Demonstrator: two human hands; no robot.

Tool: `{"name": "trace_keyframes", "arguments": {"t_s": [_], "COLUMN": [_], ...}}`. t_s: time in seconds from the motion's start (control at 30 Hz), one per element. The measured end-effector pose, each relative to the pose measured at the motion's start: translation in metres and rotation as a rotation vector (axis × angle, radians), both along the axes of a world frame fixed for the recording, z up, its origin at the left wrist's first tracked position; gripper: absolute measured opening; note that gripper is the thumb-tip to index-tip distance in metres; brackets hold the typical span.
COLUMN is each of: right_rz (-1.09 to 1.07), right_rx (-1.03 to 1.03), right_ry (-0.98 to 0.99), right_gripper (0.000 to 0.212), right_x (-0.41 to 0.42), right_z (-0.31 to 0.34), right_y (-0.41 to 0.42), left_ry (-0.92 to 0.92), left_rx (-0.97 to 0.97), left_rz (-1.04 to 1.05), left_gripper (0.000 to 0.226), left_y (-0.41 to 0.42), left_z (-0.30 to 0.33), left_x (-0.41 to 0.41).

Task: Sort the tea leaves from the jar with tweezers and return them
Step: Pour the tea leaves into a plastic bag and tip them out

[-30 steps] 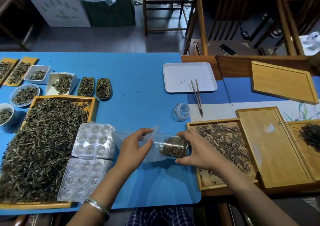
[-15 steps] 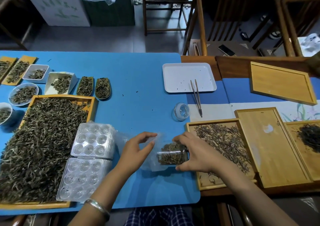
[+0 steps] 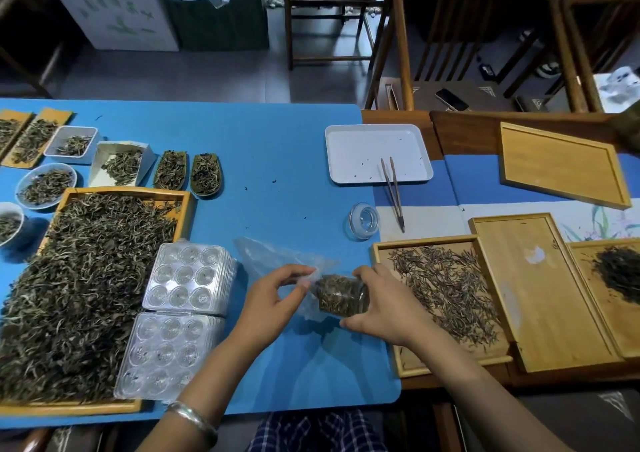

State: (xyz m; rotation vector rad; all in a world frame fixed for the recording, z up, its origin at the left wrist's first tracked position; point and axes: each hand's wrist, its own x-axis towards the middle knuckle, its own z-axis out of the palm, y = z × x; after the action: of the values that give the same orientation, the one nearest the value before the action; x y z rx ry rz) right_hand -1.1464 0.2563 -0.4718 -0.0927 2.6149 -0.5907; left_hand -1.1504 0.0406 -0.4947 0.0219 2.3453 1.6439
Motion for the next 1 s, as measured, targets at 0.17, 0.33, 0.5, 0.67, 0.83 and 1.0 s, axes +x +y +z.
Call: {"name": "trace_keyframes", "arguments": {"t_s": [0.17, 0.33, 0.5, 0.67, 0.83, 1.0], "right_rz": [0.001, -0.001, 0.009, 0.036, -0.059, -0.067], "right_rx": [-0.013, -0.007, -0.021, -0.009, -0.069, -0.079], "right_ry": [0.022, 0.039, 0.077, 0.085, 0.074, 0.092], "right_gripper": [0.084, 0.085, 0.081, 0.076, 0.078, 0.077], "right_x": [0.002, -0.001, -0.009, -0.017, -0.016, -0.017], "right_z": [-0.001, 0.001, 0.006, 0.011, 0.009, 0.01], "right_y": [0.0, 0.0, -0.003, -0.008, -0.01, -0.008], "left_ry": [0.015, 0.022, -0.018, -0.043, -0.058, -0.059], "left_rx": [-0.029, -0.031, -0.018, -0.028, -0.002, 0.006], "left_rz": [-0.006, 0.049, 0.108, 0.112, 0.134, 0.147], "left_gripper": [0.014, 0.015, 0.016, 0.014, 0.01, 0.018], "left_y": [0.001, 0.0, -0.002, -0.003, -0.003, -0.003], "left_z": [0.0, 0.004, 0.005, 0.001, 0.001, -0.004], "left_x": [0.003, -0.001, -0.005, -0.007, -0.007, -0.007]}}
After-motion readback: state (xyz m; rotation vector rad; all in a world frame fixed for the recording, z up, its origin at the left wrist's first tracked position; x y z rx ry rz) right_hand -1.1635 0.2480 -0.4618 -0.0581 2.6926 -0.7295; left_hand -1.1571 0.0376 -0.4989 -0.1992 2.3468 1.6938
